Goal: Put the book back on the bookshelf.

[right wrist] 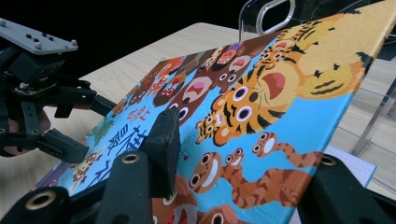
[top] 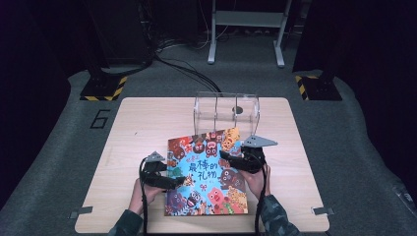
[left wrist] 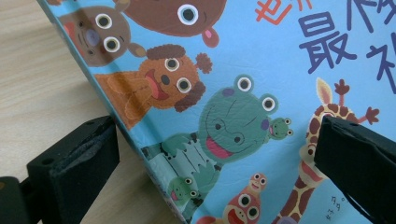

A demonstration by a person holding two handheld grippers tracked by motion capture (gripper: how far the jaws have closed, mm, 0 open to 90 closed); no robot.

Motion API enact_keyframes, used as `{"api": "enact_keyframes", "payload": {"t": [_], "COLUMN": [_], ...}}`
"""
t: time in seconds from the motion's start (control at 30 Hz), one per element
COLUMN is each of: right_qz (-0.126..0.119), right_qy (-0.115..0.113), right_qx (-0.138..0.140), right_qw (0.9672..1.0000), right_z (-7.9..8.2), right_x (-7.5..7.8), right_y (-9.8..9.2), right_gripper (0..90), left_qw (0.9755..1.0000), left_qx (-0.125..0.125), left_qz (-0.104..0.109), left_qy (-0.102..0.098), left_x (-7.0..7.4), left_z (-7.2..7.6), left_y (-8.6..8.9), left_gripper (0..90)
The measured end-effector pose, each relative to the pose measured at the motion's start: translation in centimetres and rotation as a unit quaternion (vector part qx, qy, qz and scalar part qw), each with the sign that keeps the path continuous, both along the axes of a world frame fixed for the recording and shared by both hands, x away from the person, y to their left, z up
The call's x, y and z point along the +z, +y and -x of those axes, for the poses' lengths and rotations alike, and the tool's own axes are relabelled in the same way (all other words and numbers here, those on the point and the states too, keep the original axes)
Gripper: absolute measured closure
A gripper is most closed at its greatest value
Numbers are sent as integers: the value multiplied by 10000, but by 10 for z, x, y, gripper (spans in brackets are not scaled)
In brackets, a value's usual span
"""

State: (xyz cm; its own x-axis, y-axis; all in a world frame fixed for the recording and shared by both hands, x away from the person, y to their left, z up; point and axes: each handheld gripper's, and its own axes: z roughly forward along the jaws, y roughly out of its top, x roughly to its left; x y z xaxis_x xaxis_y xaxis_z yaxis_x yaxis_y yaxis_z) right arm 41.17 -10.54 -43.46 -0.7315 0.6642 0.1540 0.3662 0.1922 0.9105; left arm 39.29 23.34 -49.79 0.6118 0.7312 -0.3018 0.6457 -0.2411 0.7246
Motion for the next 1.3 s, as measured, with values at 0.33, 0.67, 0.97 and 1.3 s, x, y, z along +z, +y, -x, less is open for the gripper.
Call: {"api": "enact_keyframes", "payload": {"t": [0.33, 0.67, 0.97, 1.3], "right_qz": [-32, 171, -3, -119], "right_qy": [-4, 831, 1109, 1535], "right_qx": [-98, -531, -256, 4], "right_qw": [9999, 9950, 9935, 9881], "right_z": [5, -3, -9, -16], "right_x": [2, -3, -1, -3], "right_y": [1, 3, 1, 1], "right_gripper": [523, 478, 473, 470], "left_qw": [9996, 9982, 9976, 9962], "left_qx": [-116, 50, -10, -112], "left_qz": [218, 457, 592, 762], "left_qy": [165, 388, 346, 408], "left_x": [2, -8, -5, -10], "left_z": [-3, -5, -7, -5], "left_y": [5, 8, 14, 15], "left_gripper": [48, 139, 234, 289]}}
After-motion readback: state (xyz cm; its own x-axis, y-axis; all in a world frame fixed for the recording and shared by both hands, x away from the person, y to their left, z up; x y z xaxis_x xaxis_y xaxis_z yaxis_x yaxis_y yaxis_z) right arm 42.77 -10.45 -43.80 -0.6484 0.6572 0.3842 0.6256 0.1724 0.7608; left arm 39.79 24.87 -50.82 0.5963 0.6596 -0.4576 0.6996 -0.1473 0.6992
